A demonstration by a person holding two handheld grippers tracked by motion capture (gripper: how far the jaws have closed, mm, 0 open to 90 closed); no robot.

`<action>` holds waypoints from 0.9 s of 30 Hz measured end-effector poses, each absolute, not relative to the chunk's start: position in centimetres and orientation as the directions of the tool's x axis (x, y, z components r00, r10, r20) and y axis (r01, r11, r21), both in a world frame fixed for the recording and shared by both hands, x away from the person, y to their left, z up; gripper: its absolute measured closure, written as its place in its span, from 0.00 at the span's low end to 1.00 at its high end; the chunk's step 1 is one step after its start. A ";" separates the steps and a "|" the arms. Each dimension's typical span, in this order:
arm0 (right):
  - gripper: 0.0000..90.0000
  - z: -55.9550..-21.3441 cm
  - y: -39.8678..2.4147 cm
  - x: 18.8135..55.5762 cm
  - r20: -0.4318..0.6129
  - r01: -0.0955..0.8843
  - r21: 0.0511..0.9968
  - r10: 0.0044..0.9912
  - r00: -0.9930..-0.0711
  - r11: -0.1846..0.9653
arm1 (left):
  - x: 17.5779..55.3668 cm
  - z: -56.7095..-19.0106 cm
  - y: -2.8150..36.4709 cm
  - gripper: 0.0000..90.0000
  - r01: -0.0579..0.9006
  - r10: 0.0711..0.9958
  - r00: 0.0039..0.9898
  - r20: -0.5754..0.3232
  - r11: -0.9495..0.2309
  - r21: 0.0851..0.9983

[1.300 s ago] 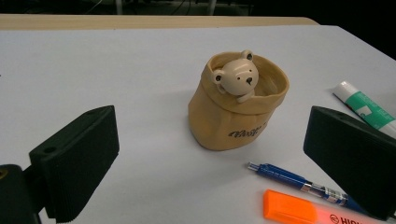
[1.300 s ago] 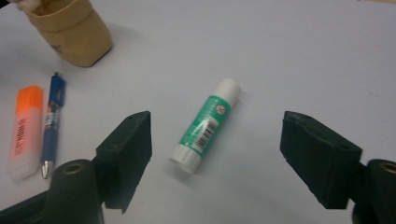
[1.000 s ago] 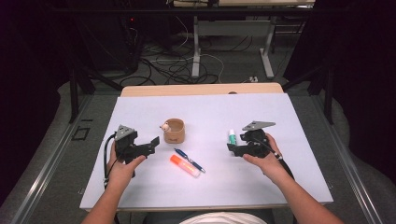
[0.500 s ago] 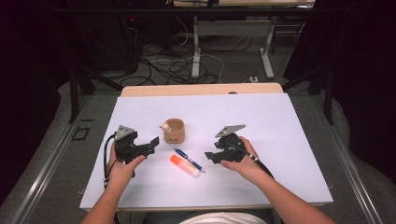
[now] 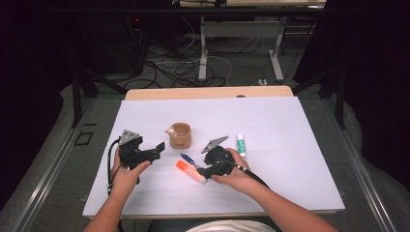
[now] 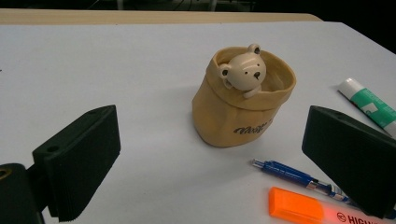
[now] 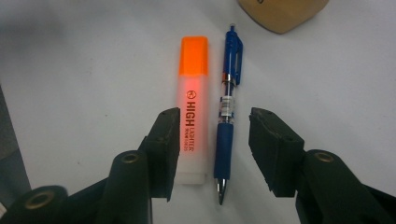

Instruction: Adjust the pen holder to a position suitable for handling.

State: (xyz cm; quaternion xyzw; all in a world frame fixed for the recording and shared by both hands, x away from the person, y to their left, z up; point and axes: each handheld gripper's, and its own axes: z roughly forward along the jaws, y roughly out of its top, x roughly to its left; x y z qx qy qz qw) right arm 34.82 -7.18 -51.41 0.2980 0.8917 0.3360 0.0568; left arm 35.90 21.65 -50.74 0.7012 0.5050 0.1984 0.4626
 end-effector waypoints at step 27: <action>0.69 -53.6 -4.5 34.4 0.076 0.503 0.564 0.566 -0.821 0.655 | 36.0 -50.9 21.6 0.05 0.528 0.891 0.411 -0.196 -0.057 0.847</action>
